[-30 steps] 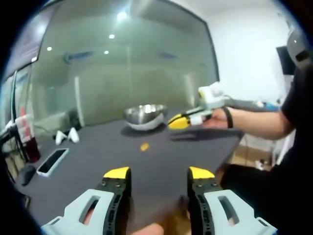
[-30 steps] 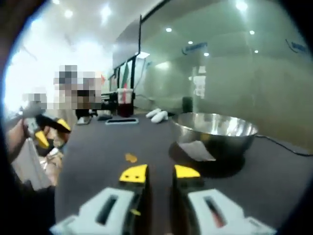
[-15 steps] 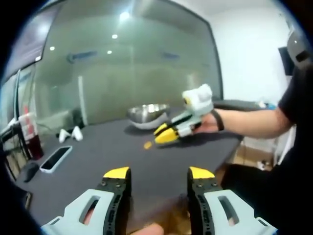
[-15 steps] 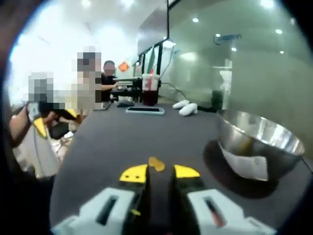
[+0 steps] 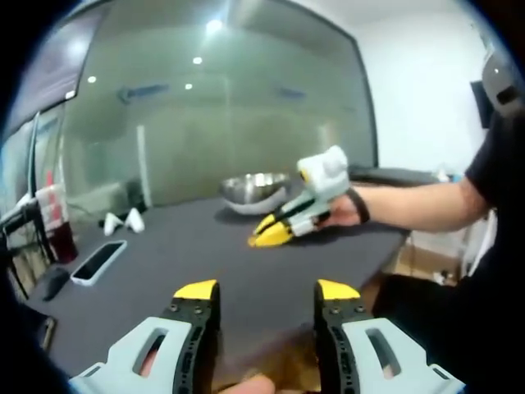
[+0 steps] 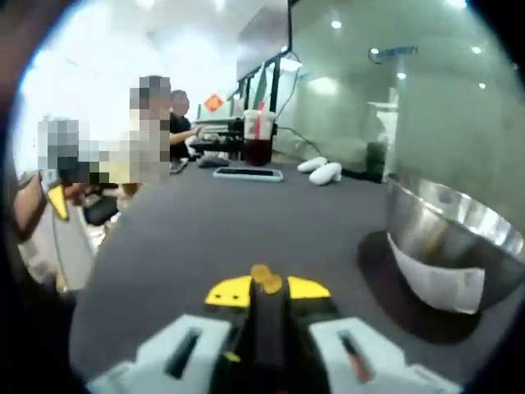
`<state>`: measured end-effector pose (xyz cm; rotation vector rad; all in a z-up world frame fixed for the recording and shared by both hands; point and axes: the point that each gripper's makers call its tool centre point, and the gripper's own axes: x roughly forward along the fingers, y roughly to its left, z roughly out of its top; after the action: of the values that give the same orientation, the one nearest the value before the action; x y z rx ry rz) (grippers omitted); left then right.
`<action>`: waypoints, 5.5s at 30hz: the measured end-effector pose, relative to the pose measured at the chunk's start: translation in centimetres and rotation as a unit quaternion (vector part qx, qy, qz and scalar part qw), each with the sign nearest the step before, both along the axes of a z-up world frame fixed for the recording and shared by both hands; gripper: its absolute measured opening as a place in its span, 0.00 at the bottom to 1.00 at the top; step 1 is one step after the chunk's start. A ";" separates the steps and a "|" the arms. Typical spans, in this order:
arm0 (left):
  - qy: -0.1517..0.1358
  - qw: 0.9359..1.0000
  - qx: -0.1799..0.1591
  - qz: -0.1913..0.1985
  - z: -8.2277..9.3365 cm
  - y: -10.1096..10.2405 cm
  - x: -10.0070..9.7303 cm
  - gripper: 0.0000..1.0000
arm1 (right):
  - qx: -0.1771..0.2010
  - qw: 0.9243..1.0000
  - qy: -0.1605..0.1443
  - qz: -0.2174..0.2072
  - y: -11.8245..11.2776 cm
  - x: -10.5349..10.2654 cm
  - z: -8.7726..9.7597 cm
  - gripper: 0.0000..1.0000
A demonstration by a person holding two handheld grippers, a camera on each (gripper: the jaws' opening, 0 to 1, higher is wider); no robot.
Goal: Pick up the QQ candy scattered on the table and place it into the stainless steel bowl on the table
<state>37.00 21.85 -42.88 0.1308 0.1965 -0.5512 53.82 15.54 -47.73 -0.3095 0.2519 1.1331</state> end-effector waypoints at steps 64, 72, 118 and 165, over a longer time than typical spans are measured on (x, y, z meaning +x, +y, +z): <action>-0.010 1.000 0.020 -0.018 1.1 -1.8 -0.2 0.47 | 0.107 0.987 -0.037 -0.114 -9.5 0.3 9.2 0.10; -0.013 1.000 0.018 -0.017 1.3 -1.7 -0.2 0.47 | 0.125 0.980 -0.078 -0.137 -8.5 2.7 13.2 0.10; -0.010 1.000 0.023 -0.017 0.9 -1.5 -0.4 0.46 | 0.143 0.961 -0.085 -0.223 -9.8 7.3 14.0 0.20; -0.015 0.999 0.024 -0.016 0.6 -0.9 -0.5 0.47 | 0.031 0.999 0.017 -0.039 -2.0 -0.3 1.8 0.20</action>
<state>36.52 20.93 -42.27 0.1888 0.1779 -0.5760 53.54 13.56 -45.93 -0.2237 0.2560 1.0675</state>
